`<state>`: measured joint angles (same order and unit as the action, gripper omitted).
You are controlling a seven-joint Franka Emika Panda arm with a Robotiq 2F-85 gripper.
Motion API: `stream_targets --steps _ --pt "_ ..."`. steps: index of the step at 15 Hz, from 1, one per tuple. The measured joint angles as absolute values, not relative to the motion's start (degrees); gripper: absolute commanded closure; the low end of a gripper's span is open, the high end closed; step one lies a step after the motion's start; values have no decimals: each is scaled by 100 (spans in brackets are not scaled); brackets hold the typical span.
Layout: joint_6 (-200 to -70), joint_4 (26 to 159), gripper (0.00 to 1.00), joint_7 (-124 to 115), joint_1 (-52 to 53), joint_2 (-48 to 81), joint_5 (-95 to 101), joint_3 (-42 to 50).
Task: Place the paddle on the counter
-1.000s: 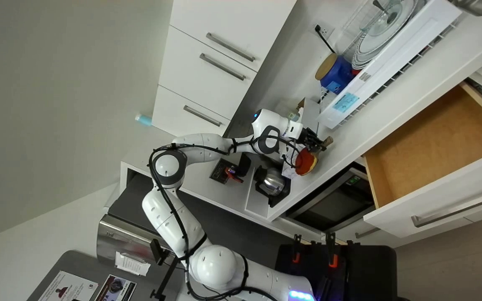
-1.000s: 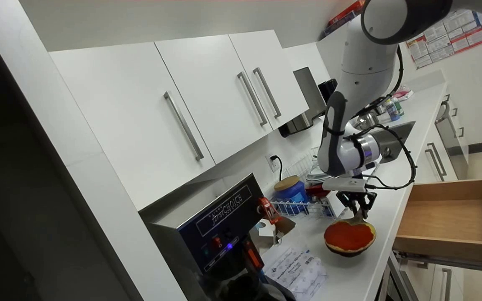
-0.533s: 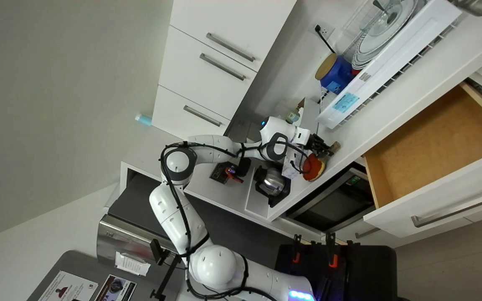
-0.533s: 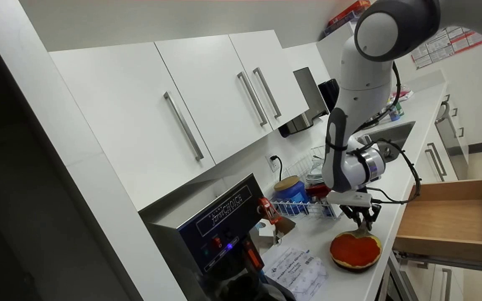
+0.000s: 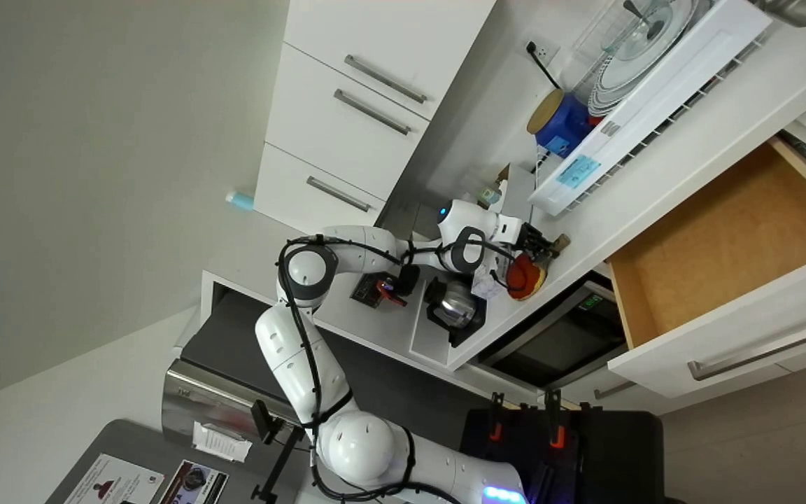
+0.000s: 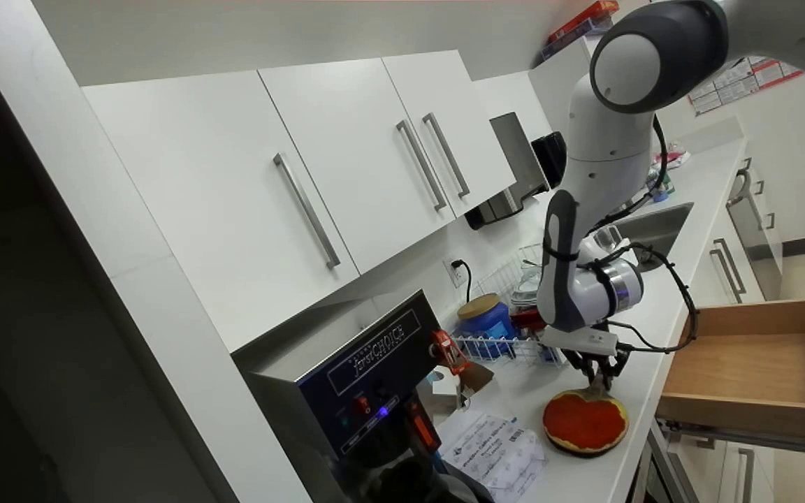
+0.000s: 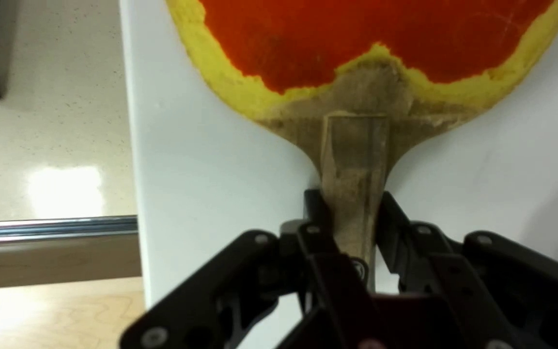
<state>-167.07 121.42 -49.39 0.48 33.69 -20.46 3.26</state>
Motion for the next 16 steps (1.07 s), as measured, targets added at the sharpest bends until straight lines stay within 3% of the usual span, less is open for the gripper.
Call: stream_targets --steps 6,16 --pt "-16737 12057 0 -4940 32 3436 -2074 310" --pt "-16051 12743 0 -4588 7 2435 -1993 675"
